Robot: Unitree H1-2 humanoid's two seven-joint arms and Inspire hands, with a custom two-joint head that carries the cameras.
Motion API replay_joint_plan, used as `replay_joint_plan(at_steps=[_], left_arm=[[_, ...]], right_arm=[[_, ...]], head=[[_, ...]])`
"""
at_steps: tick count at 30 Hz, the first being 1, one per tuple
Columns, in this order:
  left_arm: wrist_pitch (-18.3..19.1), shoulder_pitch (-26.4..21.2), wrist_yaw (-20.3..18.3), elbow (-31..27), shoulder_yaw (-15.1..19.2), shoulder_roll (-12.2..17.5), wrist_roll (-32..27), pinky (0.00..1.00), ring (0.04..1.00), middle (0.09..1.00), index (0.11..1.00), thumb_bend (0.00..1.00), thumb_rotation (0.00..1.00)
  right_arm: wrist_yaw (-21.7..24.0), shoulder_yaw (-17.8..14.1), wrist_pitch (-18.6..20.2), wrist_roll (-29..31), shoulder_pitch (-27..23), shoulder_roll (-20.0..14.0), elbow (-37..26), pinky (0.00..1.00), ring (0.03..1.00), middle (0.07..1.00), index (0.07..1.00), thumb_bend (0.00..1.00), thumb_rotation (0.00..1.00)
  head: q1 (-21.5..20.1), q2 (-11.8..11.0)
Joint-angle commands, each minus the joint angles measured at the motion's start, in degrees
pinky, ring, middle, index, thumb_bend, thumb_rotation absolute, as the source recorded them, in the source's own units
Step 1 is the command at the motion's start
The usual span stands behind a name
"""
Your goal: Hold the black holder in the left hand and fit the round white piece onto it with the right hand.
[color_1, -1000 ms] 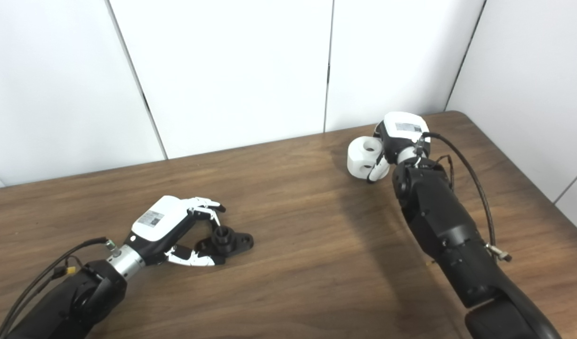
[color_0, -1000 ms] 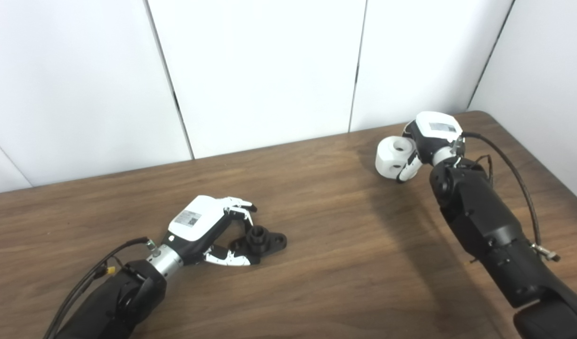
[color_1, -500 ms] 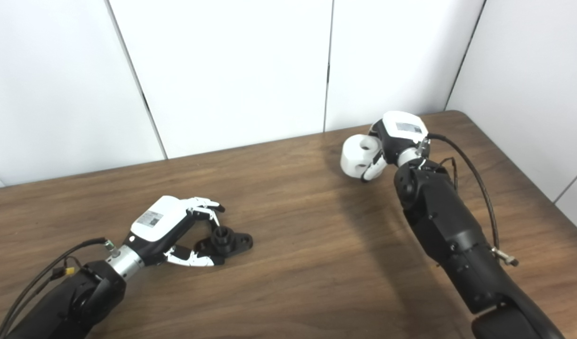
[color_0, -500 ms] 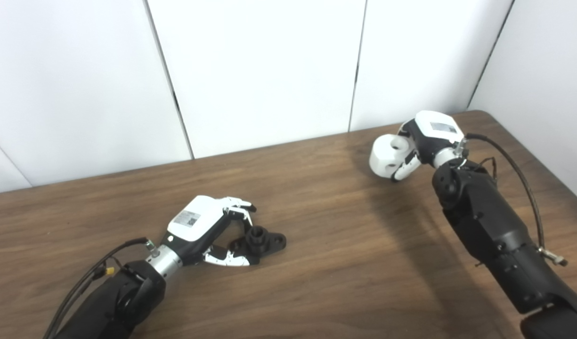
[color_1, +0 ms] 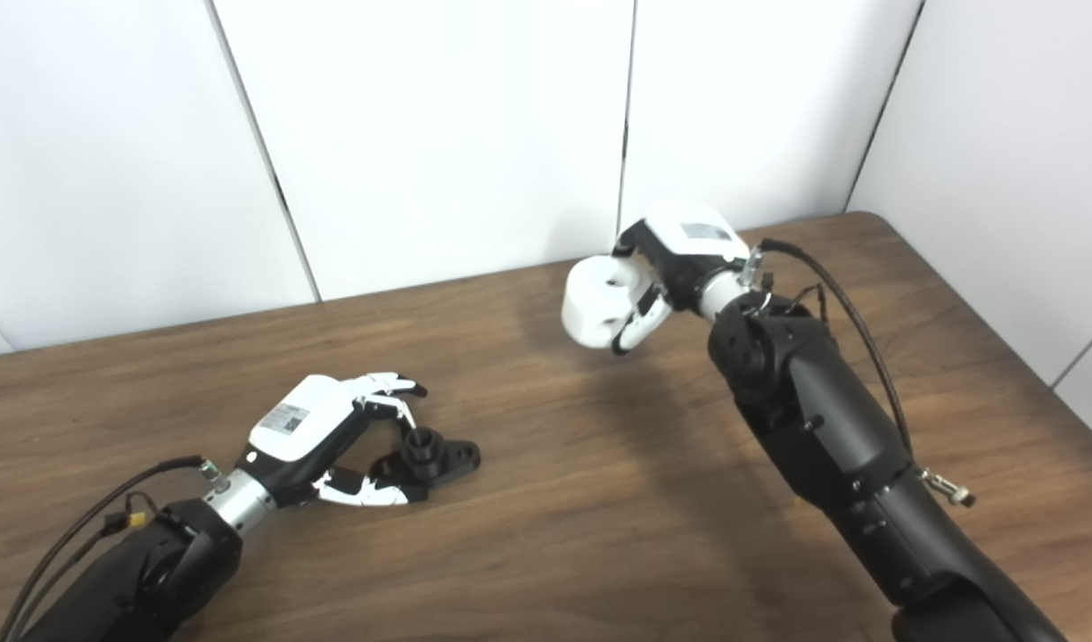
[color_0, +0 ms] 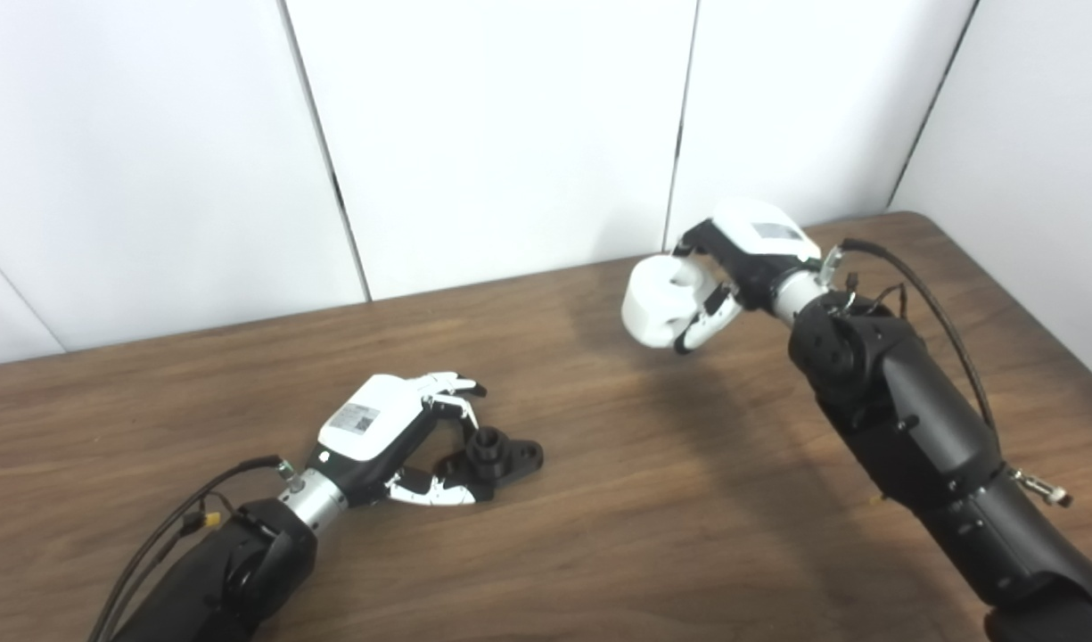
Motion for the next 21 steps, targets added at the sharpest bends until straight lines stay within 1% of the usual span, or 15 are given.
replay_joint_plan(at_steps=[1, 2, 4, 5, 6, 9, 10, 12, 15, 19, 21], left_arm=[[3.87, 2.59, -3.89, 4.95, -2.07, 0.75, 4.51, 0.71, 0.857, 0.828, 0.487, 0.52, 0.07], [3.86, 2.52, -3.6, 5.28, -2.04, 0.52, 4.36, 0.7, 0.857, 0.828, 0.487, 0.52, 0.07], [4.25, 2.38, -3.54, 5.56, -2.05, 0.08, 4.27, 0.68, 0.859, 0.829, 0.487, 0.52, 0.07], [4.37, 2.3, -3.6, 5.7, -2.02, -0.11, 4.22, 0.69, 0.863, 0.832, 0.487, 0.52, 0.07], [4.66, 2.24, -3.75, 5.72, -2.03, -0.36, 4.28, 0.7, 0.868, 0.834, 0.487, 0.52, 0.07], [6.05, 2.12, -4.61, 5.29, -2.16, -1.04, 4.66, 0.72, 0.879, 0.843, 0.487, 0.52, 0.07], [6.42, 2.11, -4.82, 5.19, -2.2, -1.21, 4.72, 0.73, 0.883, 0.846, 0.488, 0.52, 0.07], [7.42, 2.01, -5.09, 5.02, -2.43, -1.6, 5.17, 0.73, 0.885, 0.848, 0.488, 0.52, 0.08], [8.27, 1.77, -5.19, 5.16, -2.67, -2.2, 5.55, 0.73, 0.882, 0.846, 0.489, 0.52, 0.08], [9.01, 1.64, -5.79, 4.81, -2.69, -2.73, 5.45, 0.73, 0.884, 0.855, 0.489, 0.52, 0.08], [9.97, 1.69, -6.36, 4.26, -2.73, -2.97, 5.53, 0.73, 0.888, 0.859, 0.489, 0.52, 0.08]], right_arm=[[0.94, 0.4, -2.02, 0.25, -4.26, -0.41, -3.41, 0.74, 0.802, 0.755, 0.483, 0.52, 0.15], [1.48, 1.03, -2.36, 0.13, -4.6, -0.35, -4.04, 0.74, 0.799, 0.752, 0.483, 0.52, 0.15], [2.79, 2.02, -2.75, 0.22, -5.24, -0.12, -5.38, 0.72, 0.786, 0.746, 0.484, 0.52, 0.15], [3.47, 2.42, -2.8, 0.31, -5.52, 0.14, -6.01, 0.72, 0.786, 0.745, 0.484, 0.52, 0.15], [4.03, 2.67, -2.98, 0.57, -5.73, 0.34, -6.57, 0.73, 0.788, 0.746, 0.484, 0.52, 0.15], [5.2, 3.23, -3.73, 1.04, -5.98, 0.86, -7.68, 0.74, 0.79, 0.743, 0.484, 0.52, 0.15], [5.46, 3.31, -3.82, 1.1, -5.96, 1.0, -7.89, 0.75, 0.793, 0.742, 0.484, 0.52, 0.15], [5.44, 4.1, -4.81, 1.32, -5.81, 1.85, -8.06, 0.76, 0.794, 0.738, 0.483, 0.52, 0.15], [5.22, 4.99, -6.41, 1.85, -5.35, 2.76, -7.99, 0.74, 0.786, 0.735, 0.482, 0.52, 0.15], [5.03, 5.25, -7.44, 2.76, -4.63, 3.93, -8.06, 0.78, 0.783, 0.733, 0.481, 0.52, 0.14], [5.22, 5.73, -7.63, 2.33, -4.47, 4.7, -7.88, 0.77, 0.78, 0.735, 0.481, 0.52, 0.14]], head=[[2.36, 0.61], [2.66, 0.7], [4.98, 1.19], [5.67, 1.34], [7.47, 1.71], [10.74, 2.24], [11.09, 2.25], [13.09, 2.39], [14.9, 2.86], [16.25, 3.09], [17.0, 3.22]])
